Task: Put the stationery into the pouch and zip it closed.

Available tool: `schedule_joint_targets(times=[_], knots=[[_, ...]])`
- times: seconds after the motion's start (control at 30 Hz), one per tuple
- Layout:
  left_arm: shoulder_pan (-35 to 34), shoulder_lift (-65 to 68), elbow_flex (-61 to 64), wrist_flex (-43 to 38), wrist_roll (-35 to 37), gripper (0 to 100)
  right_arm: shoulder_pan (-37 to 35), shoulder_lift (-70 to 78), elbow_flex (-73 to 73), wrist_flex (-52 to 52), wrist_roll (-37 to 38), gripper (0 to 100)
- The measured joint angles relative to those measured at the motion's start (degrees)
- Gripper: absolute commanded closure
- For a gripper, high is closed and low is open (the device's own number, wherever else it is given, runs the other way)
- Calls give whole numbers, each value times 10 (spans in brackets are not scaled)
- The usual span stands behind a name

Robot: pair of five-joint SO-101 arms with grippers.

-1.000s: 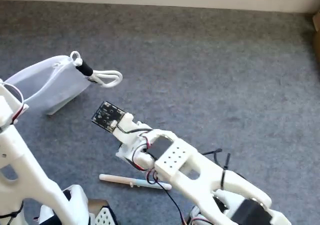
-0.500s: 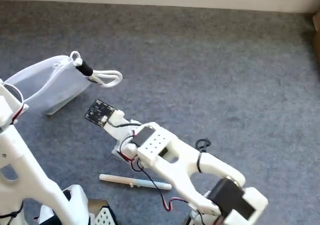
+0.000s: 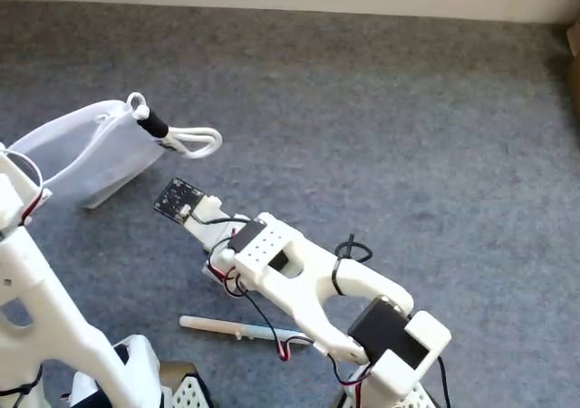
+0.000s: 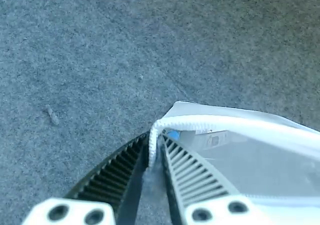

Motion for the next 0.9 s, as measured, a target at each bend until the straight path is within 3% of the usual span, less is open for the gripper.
schedule_joint_targets(times=[0.17,0.47,0.73,0.9], knots=[[0,0,0,0,0,994,-1,1,-13,28,0,995],[0,0,0,-1,0,994,-3,2,-95,186,0,995],[40,0,0,-1,0,994,-3,0,-103,209,0,995],[68,-1,0,-1,-1,994,-4,-81,-97,211,0,995]])
